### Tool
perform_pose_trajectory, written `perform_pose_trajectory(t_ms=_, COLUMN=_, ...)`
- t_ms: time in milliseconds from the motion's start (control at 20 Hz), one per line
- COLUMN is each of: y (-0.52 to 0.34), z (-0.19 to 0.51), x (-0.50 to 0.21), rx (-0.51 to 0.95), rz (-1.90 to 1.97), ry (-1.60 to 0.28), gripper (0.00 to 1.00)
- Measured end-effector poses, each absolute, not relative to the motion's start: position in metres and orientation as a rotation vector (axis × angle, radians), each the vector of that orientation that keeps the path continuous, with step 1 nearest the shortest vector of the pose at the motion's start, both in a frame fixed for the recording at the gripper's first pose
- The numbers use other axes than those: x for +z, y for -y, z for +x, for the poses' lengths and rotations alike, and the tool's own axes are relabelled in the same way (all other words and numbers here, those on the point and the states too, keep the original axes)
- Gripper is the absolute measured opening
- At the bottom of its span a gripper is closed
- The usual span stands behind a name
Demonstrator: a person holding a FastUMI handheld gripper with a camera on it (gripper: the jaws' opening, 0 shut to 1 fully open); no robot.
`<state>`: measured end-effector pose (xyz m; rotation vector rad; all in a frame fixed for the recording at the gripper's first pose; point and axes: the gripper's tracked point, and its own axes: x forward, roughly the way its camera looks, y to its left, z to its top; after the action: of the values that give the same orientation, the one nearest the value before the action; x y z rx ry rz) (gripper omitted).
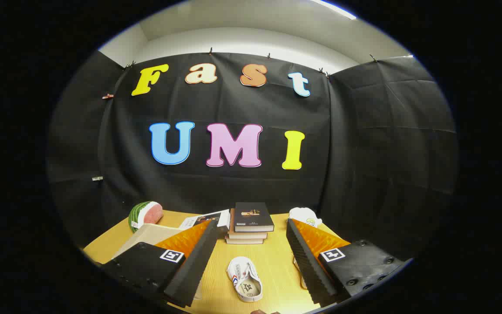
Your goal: Open the storage box then place both shoes into the box .Put the left shoe in first, then the right shoe, with the right side of both shoes facing outward in a uniform manner.
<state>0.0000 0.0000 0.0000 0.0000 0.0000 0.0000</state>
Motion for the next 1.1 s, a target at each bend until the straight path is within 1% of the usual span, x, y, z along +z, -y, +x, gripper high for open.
perform_pose_trajectory(t_ms=250, y=-0.01, z=-0.007, x=-0.016, rx=0.033, rz=0.008, ry=-0.036, gripper=0.97)
perform_pose_trajectory(t_ms=1000, y=-0.027, z=0.003, x=-0.03, rx=0.066, rz=0.079, ry=-0.109, gripper=0.97)
perform_pose_trajectory(t_ms=1100, y=-0.037, z=0.004, x=-0.035, rx=0.105, rz=0.107, ry=-0.139, gripper=0.97)
